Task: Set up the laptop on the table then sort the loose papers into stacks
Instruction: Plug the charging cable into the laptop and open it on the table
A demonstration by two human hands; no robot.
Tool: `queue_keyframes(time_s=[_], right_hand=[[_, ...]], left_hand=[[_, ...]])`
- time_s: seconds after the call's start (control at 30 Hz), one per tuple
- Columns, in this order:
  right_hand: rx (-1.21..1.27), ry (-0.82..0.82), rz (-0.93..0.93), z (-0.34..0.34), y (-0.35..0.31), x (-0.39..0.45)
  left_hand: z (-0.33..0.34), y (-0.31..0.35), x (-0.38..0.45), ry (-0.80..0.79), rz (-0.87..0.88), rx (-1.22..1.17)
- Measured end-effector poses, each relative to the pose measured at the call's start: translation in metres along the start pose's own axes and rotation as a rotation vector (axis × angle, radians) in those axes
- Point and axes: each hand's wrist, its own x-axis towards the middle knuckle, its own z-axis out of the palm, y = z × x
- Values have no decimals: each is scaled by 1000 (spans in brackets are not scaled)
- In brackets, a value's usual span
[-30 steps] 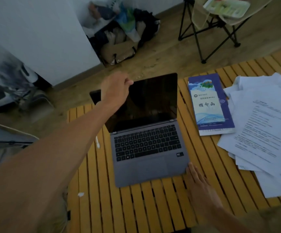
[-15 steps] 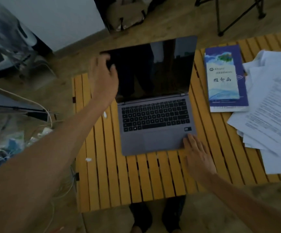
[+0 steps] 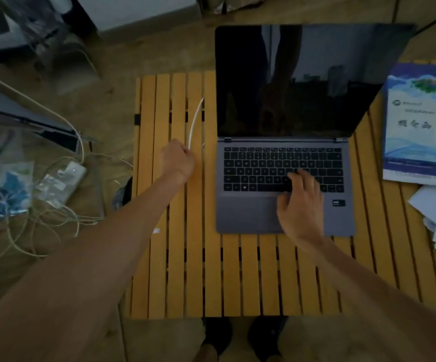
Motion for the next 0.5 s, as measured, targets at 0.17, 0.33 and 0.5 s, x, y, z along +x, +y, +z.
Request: queue_keyframes(time_s=[0.17, 0.33, 0.5], right_hand=[[-92, -100, -234, -4, -36, 4], [-311, -204, -571, -15, -111, 47], [-798, -429, -821, -42, -200, 100]], left_hand=[[-13, -4, -19, -129, -97, -180], [-29, -16, -44, -257, -222, -551], [-50, -34, -84, -334, -303, -905]])
